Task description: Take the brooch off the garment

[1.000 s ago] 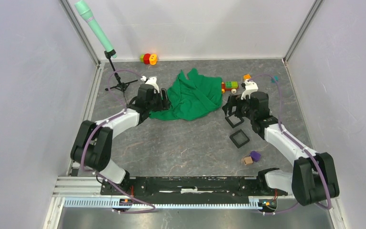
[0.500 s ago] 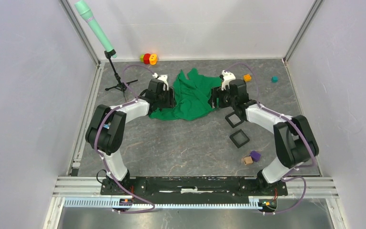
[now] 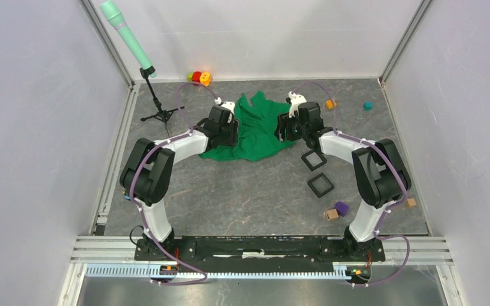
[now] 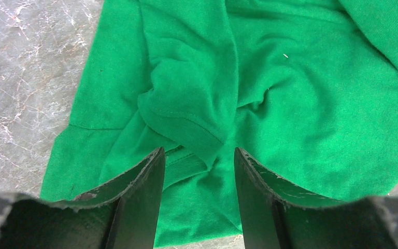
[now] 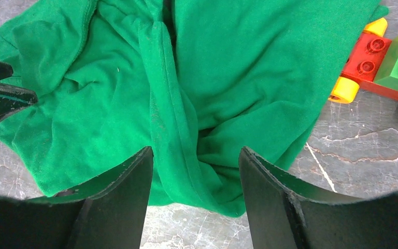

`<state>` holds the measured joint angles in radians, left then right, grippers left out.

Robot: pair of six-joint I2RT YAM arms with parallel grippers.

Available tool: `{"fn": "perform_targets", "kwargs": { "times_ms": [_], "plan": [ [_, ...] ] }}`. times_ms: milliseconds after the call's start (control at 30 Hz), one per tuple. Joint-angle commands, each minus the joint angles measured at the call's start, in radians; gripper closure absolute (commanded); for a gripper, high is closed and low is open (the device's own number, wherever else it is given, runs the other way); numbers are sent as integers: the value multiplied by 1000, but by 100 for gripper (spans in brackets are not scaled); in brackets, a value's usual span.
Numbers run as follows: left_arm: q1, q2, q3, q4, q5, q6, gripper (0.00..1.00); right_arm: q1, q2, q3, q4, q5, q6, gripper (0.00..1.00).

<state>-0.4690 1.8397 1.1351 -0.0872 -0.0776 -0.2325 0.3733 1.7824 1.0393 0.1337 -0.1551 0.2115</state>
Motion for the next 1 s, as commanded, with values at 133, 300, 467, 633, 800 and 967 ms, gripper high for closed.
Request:
{"fn": "perform_targets", "kwargs": {
  "times_ms": [133,300,467,633,800,967],
  "plan": [
    [-23,49,77,-28,-39,56,48,12,43,68,20,2,-10,38],
    [-22,93,108,-40,-35,43,53,16,70,87,15,0,-9,46],
    [-21,112,120,-43,-35,29,69,16,80,89,12,-7,-10,56],
    [-13,76,118,-73,-73,29,98,16,55,81,-5,-5,-17,91],
    [20,-50,63,-98,-87,16,98,15,-24,50,-31,39,-29,100],
    [103,-197,-45,-57,-28,-53,98,12,-94,21,-54,87,-35,100]
  ]
}}
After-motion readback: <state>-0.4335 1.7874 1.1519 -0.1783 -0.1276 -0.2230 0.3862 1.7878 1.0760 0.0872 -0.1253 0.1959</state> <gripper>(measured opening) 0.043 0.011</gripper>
